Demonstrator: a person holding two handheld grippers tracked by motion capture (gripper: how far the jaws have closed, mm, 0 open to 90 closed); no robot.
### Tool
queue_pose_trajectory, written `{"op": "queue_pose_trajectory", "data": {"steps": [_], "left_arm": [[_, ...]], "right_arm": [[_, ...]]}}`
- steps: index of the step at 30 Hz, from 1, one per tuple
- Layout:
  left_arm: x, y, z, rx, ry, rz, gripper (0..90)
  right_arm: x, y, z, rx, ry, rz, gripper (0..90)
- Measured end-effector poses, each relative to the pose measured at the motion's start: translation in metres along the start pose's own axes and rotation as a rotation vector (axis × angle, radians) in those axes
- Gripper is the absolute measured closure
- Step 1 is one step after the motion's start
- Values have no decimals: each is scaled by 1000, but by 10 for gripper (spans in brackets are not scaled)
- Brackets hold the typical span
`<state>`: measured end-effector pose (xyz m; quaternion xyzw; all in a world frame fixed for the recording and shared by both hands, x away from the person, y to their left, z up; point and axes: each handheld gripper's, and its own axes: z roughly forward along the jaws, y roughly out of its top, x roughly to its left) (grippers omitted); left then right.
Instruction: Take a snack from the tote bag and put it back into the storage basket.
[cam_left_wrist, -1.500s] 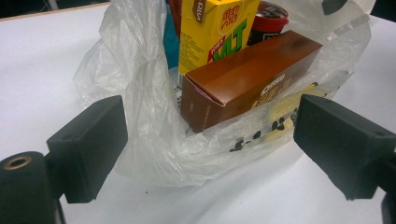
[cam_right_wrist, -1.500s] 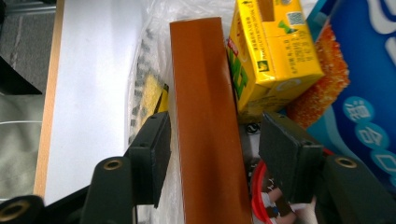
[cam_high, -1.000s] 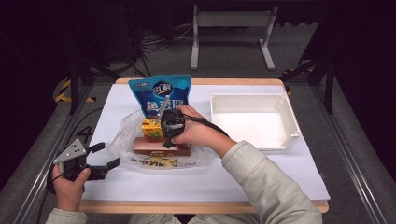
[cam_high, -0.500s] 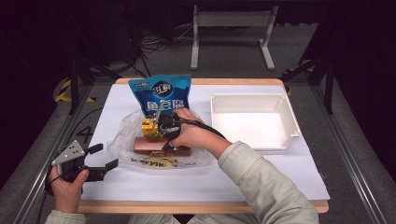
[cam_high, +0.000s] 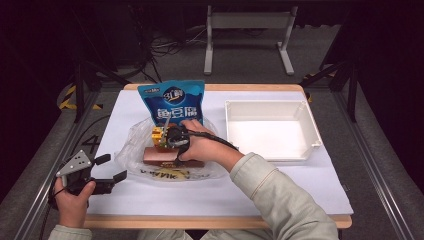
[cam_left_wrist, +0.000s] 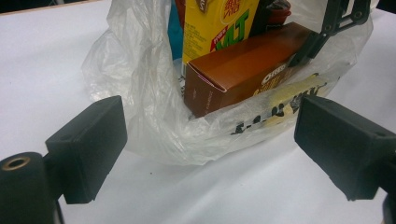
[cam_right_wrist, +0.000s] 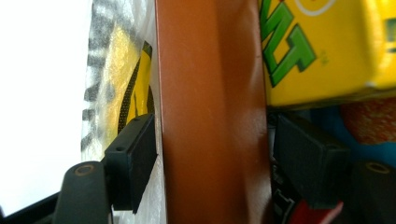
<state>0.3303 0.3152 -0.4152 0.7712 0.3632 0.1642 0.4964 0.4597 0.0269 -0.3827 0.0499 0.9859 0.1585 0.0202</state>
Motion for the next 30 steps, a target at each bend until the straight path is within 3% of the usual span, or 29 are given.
{"op": "queue_pose_trajectory", "data": {"steps": [14, 16, 24, 30], "left_arm": [[0, 0, 0, 1, 2, -2, 101], [1, 0, 0, 2, 3, -1, 101], [1, 0, 0, 0, 2, -2, 101], [2, 0, 0, 1, 4, -2, 101]], "right_arm": [[3, -1, 16, 18, 3, -20, 358], [2, -1, 14, 28, -15, -41, 417], [6, 0, 10, 27, -24, -60, 427], [7, -2, -4, -29, -41, -70, 427]]}}
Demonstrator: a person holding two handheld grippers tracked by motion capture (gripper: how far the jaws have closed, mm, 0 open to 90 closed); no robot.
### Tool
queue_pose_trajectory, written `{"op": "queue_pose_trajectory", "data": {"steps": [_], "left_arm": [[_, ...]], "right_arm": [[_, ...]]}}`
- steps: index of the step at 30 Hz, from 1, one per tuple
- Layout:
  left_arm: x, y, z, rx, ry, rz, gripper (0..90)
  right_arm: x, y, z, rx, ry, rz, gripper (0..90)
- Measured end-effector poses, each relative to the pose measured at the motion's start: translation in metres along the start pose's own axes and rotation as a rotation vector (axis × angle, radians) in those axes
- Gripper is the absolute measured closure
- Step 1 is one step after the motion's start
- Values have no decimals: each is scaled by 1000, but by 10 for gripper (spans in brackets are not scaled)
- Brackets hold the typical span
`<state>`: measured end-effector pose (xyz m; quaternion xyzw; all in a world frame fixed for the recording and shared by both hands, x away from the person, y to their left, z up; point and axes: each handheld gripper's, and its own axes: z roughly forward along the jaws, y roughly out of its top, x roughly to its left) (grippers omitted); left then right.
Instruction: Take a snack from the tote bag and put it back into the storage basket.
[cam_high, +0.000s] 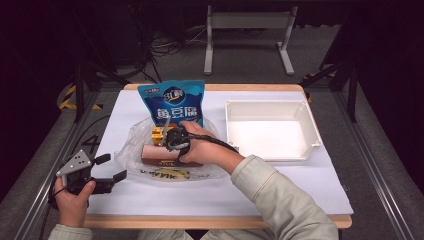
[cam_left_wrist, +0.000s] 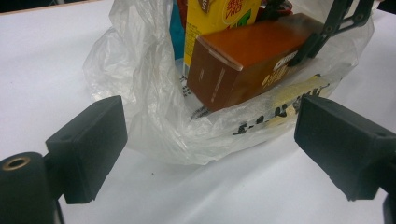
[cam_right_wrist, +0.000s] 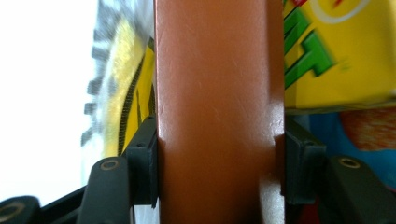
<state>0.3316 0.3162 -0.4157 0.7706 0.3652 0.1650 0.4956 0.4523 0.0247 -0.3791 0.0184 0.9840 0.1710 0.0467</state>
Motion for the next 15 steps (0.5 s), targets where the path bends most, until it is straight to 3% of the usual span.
{"op": "queue_pose_trajectory", "data": {"steps": [15], "left_arm": [[1, 0, 2, -1, -4, -6, 95]], "right_arm": [[6, 3, -47, -129, -31, -20, 427]]}}
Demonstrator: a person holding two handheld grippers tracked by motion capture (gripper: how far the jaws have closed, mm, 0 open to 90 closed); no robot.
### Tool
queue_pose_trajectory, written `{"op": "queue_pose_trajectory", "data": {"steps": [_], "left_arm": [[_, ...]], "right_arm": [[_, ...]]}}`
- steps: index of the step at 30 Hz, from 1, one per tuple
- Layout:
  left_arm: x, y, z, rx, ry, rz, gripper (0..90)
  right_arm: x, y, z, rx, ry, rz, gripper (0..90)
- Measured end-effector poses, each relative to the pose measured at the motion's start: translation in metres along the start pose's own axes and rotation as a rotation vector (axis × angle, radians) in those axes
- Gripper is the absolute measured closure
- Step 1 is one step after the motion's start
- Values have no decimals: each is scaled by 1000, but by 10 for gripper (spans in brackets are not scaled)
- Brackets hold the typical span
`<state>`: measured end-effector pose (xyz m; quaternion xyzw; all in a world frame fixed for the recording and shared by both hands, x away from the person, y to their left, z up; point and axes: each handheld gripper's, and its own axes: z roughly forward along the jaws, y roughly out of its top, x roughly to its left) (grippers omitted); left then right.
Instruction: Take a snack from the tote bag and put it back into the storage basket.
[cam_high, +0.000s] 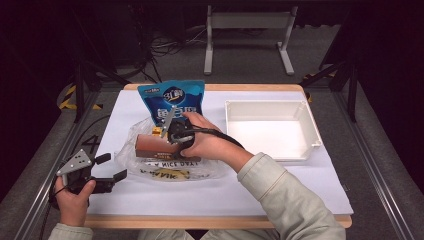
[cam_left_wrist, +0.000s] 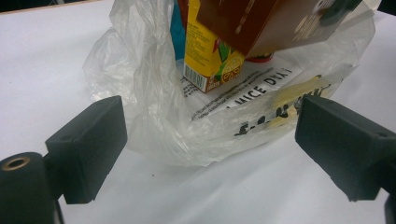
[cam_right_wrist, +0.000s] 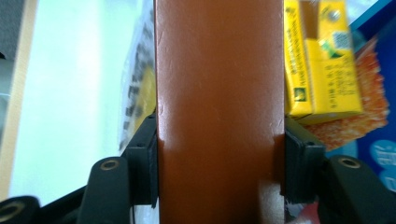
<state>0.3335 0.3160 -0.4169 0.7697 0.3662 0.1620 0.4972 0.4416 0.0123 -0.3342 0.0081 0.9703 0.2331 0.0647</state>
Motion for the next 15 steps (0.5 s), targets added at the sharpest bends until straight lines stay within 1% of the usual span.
{"op": "queue_pose_trajectory", "data": {"steps": [2, 6, 7, 9, 11, 12, 14, 15], "left_arm": [[0, 0, 1, 1, -5, 0, 80], [1, 0, 2, 9, -4, -8, 65], [1, 0, 2, 5, -6, -7, 65], [1, 0, 2, 8, -12, -6, 49], [1, 0, 3, 5, -21, 4, 36], [1, 0, 3, 7, -18, 7, 34], [1, 0, 5, 13, 8, -2, 39], [1, 0, 5, 13, 8, -2, 38]], "right_arm": [[0, 1, -3, -3, -3, -1, 427], [0, 2, -21, -36, -19, -6, 427], [0, 2, -21, -36, -19, -6, 427], [0, 0, -28, -38, -17, -1, 427], [0, -1, -32, -36, -26, -5, 427], [0, -1, -35, -35, -28, 1, 427], [0, -2, -41, -40, -25, 3, 427], [-1, -2, -44, -54, -24, 0, 427]]}}
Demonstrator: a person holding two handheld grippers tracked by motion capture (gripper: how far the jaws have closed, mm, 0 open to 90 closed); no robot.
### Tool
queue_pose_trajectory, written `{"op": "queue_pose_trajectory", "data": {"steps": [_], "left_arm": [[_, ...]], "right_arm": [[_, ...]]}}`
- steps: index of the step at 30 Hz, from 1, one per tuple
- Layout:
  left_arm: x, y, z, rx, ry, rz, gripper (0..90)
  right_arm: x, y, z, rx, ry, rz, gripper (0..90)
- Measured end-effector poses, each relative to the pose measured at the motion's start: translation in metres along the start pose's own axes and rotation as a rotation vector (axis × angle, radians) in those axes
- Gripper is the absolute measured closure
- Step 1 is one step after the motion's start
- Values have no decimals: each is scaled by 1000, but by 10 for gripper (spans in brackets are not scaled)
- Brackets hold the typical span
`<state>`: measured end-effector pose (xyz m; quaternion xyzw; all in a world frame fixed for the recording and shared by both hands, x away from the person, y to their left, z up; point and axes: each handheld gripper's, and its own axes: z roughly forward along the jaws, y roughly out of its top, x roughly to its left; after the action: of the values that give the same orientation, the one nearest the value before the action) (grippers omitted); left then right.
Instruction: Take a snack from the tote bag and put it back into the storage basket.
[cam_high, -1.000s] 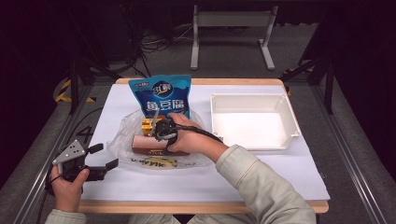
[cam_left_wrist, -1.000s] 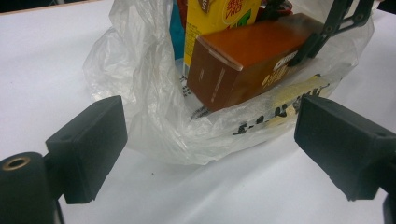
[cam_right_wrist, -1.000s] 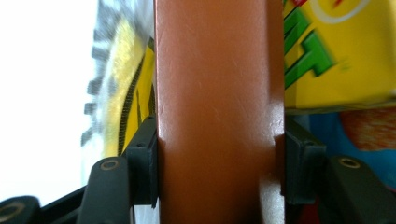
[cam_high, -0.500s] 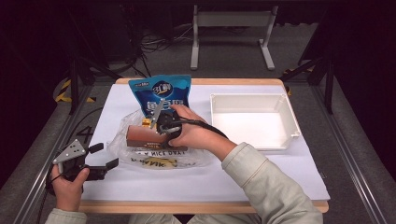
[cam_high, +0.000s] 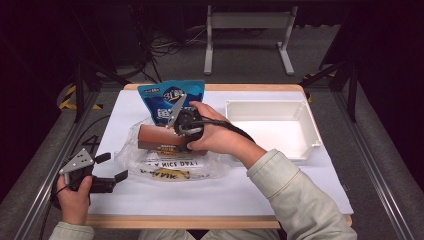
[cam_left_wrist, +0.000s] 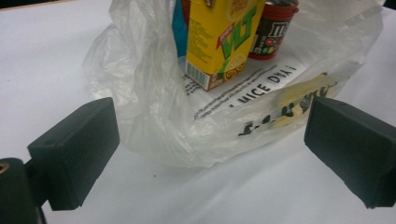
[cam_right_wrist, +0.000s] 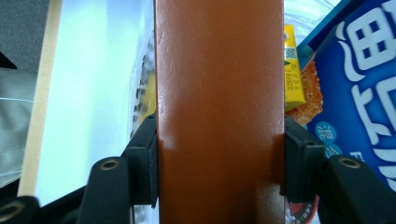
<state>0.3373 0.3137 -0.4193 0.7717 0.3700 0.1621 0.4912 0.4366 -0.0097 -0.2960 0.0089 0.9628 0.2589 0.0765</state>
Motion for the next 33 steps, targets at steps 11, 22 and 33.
{"op": "queue_pose_trajectory", "data": {"steps": [11, 22, 33], "left_arm": [[1, 0, 2, -21, 8, -2, 13], [2, -1, 1, -30, -4, -3, 11], [1, -2, -1, -29, -1, -4, 9]], "right_arm": [[-1, -2, -17, 3, -11, 6, 426], [-3, -9, -30, -6, -21, 14, 426], [-7, -25, -52, -2, -57, 19, 426]]}}
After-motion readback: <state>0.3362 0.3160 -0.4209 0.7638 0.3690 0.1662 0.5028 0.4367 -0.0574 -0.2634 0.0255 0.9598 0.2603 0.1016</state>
